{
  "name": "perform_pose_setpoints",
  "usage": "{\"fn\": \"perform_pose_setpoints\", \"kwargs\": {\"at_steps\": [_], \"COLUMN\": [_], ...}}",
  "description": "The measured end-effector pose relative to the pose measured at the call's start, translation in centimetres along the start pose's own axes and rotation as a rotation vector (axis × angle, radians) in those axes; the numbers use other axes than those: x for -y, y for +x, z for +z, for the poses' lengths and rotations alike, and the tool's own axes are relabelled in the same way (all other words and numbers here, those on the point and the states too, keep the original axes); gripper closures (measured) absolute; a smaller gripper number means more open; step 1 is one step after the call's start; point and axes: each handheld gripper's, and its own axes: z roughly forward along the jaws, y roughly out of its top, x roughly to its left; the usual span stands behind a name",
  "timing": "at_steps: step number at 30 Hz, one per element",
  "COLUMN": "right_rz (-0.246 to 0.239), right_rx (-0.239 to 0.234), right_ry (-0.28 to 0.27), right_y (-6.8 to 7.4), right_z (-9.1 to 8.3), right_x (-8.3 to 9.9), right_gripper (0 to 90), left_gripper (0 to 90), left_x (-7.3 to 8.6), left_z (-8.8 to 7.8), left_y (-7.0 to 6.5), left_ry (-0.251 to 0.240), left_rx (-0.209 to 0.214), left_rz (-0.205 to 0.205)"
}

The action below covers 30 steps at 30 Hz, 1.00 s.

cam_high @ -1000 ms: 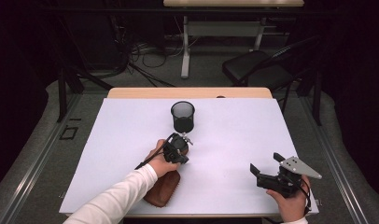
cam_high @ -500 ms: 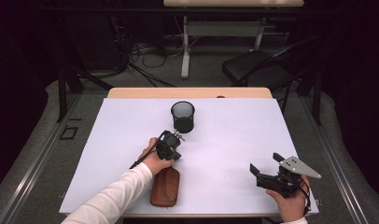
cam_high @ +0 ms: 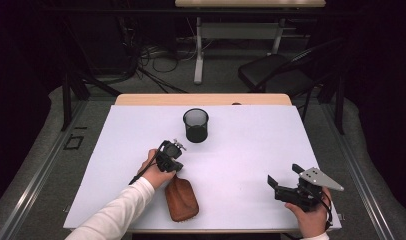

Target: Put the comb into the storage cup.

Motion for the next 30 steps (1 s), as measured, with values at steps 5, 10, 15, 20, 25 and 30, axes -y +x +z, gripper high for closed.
{"fn": "perform_pose_setpoints", "kwargs": {"at_steps": [5, 10, 15, 20, 25, 30], "right_rz": [0.002, 0.004, 0.005, 0.008, 0.008, 0.007], "right_rx": [0.000, 0.003, 0.003, 0.003, 0.003, 0.004], "right_ry": [0.003, -0.002, -0.004, -0.003, -0.002, 0.000], "right_y": [0.0, -0.1, -0.1, 0.0, 0.0, -0.1], "right_z": [0.0, 0.1, 0.1, 0.1, 0.1, 0.1], "right_x": [0.0, 0.1, 0.1, 0.1, 0.1, 0.1], "right_gripper": [2.9, 3.1, 3.2, 3.2, 3.2, 3.3], "left_gripper": [90.0, 90.0, 90.0, 90.0, 90.0, 90.0], "left_x": [1.2, 2.5, 3.7, 4.7, 5.8, 6.8], "left_z": [-0.4, -0.9, -1.3, -1.8, -2.2, -2.5], "left_y": [0.6, 1.1, 1.3, 1.3, 1.2, 1.1], "left_ry": [-0.008, -0.017, -0.025, -0.049, -0.065, -0.072], "left_rx": [-0.027, -0.043, -0.054, -0.064, -0.054, -0.041], "left_rz": [-0.019, -0.034, -0.040, -0.050, -0.070, -0.081]}}
